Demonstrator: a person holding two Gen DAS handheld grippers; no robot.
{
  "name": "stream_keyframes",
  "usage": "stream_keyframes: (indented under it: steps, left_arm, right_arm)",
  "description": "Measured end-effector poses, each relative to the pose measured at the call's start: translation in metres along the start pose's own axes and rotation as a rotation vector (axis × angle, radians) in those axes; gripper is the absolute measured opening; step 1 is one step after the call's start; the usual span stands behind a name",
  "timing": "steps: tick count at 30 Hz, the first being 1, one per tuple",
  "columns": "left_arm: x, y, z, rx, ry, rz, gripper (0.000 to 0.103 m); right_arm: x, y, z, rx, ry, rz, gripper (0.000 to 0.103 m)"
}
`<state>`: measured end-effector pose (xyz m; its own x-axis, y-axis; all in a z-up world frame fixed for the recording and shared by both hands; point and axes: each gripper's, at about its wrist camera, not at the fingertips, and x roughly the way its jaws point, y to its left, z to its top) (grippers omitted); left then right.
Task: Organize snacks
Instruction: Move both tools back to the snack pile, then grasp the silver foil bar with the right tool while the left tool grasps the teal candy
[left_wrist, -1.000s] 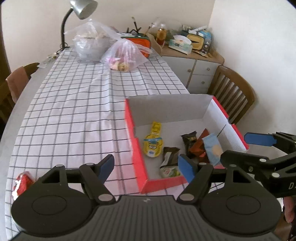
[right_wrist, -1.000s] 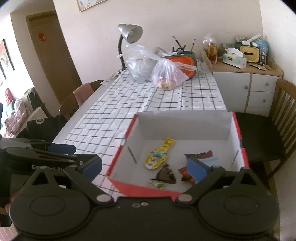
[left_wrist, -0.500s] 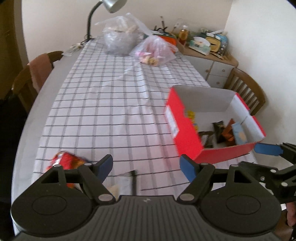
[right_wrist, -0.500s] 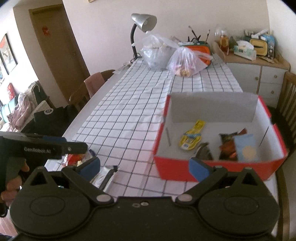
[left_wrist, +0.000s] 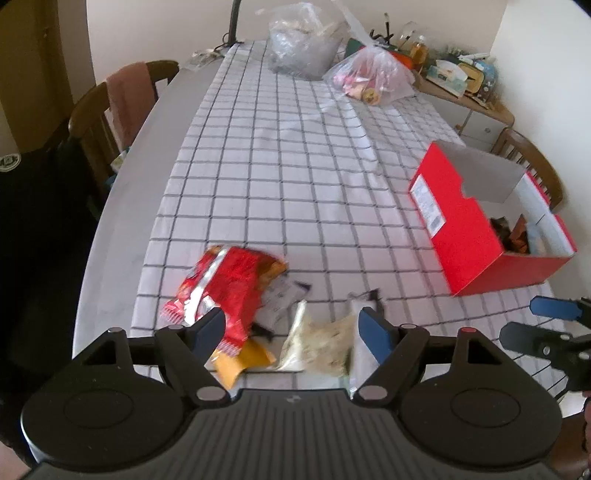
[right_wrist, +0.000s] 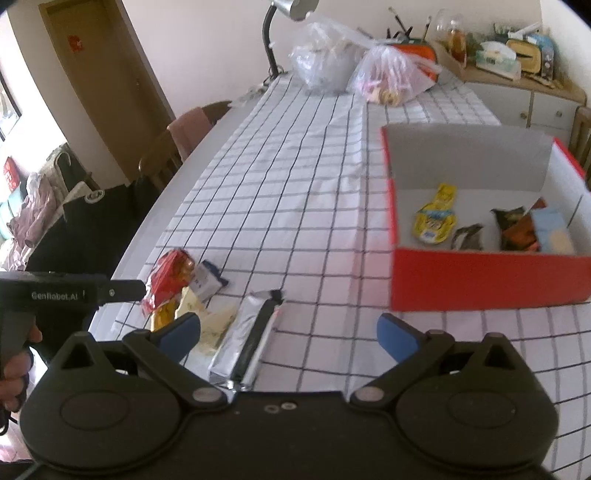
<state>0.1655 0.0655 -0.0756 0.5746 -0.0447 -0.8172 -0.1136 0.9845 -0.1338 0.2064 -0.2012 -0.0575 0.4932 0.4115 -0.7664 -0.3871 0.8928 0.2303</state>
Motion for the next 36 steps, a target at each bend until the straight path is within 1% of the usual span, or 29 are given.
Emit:
stream_keyframes:
  steps: [6, 9, 12, 15, 17, 21, 23, 25, 27, 30, 33, 35, 36]
  left_arm:
    - [0.015, 0.020, -0.022, 0.047, 0.042, 0.027, 0.079]
    - [0.023, 0.030, -0.034, 0.055, 0.078, 0.021, 0.079]
    - [0.032, 0.035, -0.047, 0.091, 0.100, 0.033, 0.079]
    - [0.038, 0.038, -0.056, 0.103, 0.115, 0.032, 0.079]
    - [0.041, 0.040, -0.058, 0.108, 0.118, 0.036, 0.079]
    - [0.046, 0.043, -0.064, 0.130, 0.119, 0.038, 0.078]
    - [0.048, 0.041, -0.066, 0.150, 0.120, 0.040, 0.078]
    - [0.050, 0.040, -0.068, 0.165, 0.124, 0.030, 0.078]
    - [0.050, 0.036, -0.069, 0.193, 0.121, 0.028, 0.075]
    - [0.055, 0.033, -0.071, 0.229, 0.127, 0.035, 0.067]
    - [0.058, 0.031, -0.071, 0.242, 0.129, 0.034, 0.062]
    - [0.059, 0.029, -0.072, 0.260, 0.128, 0.034, 0.056]
    - [0.059, 0.027, -0.072, 0.272, 0.129, 0.035, 0.055]
  right_arm:
    - [0.028, 0.023, -0.009, -0.030, 0.067, -0.013, 0.102]
    - [0.043, 0.032, -0.014, -0.042, 0.099, -0.016, 0.101]
    - [0.058, 0.037, -0.018, -0.058, 0.130, -0.029, 0.101]
    - [0.073, 0.043, -0.022, -0.070, 0.161, -0.040, 0.100]
    - [0.081, 0.046, -0.024, -0.083, 0.172, -0.060, 0.097]
    - [0.094, 0.046, -0.021, -0.070, 0.171, -0.110, 0.096]
    - [0.102, 0.045, -0.019, -0.067, 0.173, -0.129, 0.094]
    - [0.110, 0.045, -0.018, -0.069, 0.180, -0.149, 0.093]
    - [0.116, 0.045, -0.018, -0.063, 0.184, -0.162, 0.093]
    - [0.122, 0.046, -0.019, -0.052, 0.191, -0.174, 0.092]
    - [0.127, 0.049, -0.019, -0.049, 0.192, -0.183, 0.091]
    - [0.129, 0.052, -0.019, -0.054, 0.195, -0.190, 0.088]
    - [0.131, 0.053, -0.019, -0.057, 0.199, -0.191, 0.086]
